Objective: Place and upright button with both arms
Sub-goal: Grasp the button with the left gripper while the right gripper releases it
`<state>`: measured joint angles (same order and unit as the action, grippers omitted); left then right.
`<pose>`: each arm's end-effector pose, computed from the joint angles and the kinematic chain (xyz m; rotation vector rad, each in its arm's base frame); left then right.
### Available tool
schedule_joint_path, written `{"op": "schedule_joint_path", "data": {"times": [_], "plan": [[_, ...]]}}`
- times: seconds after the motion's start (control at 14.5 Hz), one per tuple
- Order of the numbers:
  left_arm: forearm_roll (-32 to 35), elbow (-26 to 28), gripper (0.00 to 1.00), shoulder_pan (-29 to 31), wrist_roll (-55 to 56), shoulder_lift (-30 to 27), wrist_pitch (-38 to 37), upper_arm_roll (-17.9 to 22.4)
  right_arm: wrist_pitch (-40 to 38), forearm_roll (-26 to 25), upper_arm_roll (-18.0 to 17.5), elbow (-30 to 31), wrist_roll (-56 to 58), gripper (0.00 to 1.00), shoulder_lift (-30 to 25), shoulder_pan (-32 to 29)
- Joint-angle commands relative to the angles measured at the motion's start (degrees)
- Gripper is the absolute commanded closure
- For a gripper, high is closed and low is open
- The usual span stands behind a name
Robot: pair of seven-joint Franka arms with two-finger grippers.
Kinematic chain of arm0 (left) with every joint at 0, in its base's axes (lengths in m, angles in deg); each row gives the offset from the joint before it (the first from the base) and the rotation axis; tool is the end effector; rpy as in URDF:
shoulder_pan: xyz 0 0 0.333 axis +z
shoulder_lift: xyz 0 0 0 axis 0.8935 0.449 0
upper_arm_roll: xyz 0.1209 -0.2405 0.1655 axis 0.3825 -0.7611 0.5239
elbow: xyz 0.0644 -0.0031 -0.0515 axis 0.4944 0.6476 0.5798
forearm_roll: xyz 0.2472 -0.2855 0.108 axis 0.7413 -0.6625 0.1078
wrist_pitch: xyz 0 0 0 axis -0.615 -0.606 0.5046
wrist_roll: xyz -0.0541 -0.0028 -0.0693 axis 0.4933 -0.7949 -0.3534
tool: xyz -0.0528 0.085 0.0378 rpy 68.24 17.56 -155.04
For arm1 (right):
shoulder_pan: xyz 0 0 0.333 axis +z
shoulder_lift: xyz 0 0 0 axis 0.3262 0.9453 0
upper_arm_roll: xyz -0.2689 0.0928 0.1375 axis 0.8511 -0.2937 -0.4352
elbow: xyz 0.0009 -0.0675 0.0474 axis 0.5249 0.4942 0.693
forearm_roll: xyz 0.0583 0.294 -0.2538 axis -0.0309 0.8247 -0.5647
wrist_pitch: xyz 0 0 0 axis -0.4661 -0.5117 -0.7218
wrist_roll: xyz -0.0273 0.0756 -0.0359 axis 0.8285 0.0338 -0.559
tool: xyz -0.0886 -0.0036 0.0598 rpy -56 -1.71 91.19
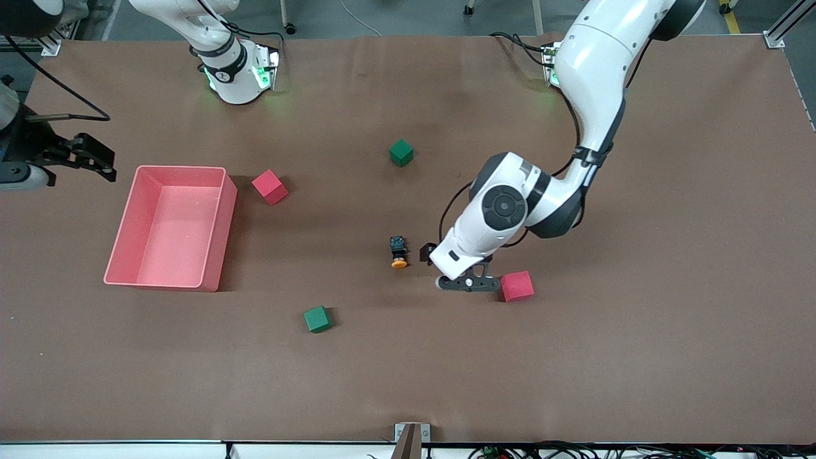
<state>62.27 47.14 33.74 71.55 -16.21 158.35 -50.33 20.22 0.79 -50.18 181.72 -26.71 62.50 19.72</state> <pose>0.6026 -0.4314 0.2849 2.9699 0.0091 -0.0030 0.5476 -0.0005 0.6187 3.0840 0.1469 0.0064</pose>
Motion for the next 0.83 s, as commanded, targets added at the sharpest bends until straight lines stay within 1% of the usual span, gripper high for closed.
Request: {"op": "schedule_joint_path", "data": {"times": [0.0,0.07,0.14,0.35,0.41,0.48,0.55,0.76], "plan": [[1.7,-5.1,0.0,-8.2,6.6,4.0,-0.6,6.5,3.4,3.2,0.5,7.2,1.2,0.0,-4.6,-1.8],[1.5,-6.2,0.0,-10.3,8.2,5.1,-0.6,8.6,3.4,3.3,0.8,7.5,1.5,0.0,-4.7,-1.8],[1.5,-7.3,0.0,-11.6,9.5,6.2,-0.6,9.4,3.2,3.3,0.9,7.5,1.5,0.0,-4.7,-1.7],[1.4,-9.8,0.0,-13.2,13.5,8.5,0.2,9.4,2.6,3.4,1.0,7.3,1.4,0.0,-4.7,-1.4],[1.4,-9.9,0.0,-13.7,14.7,9.1,2.0,9.5,2.5,3.4,2.4,7.0,1.4,0.0,-4.7,0.0],[1.4,-9.9,0.0,-13.8,15.4,9.7,4.0,9.5,2.5,3.9,5.0,6.8,1.5,0.0,-4.5,2.2],[1.4,-10.1,0.0,-14.5,15.8,10.6,5.5,9.4,2.5,4.4,5.2,6.8,1.5,0.0,-4.4,2.4],[1.4,-10.2,0.0,-15.9,15.9,11.7,6.1,9.9,2.5,4.9,5.2,6.8,1.5,0.0,-4.4,2.5]]}}
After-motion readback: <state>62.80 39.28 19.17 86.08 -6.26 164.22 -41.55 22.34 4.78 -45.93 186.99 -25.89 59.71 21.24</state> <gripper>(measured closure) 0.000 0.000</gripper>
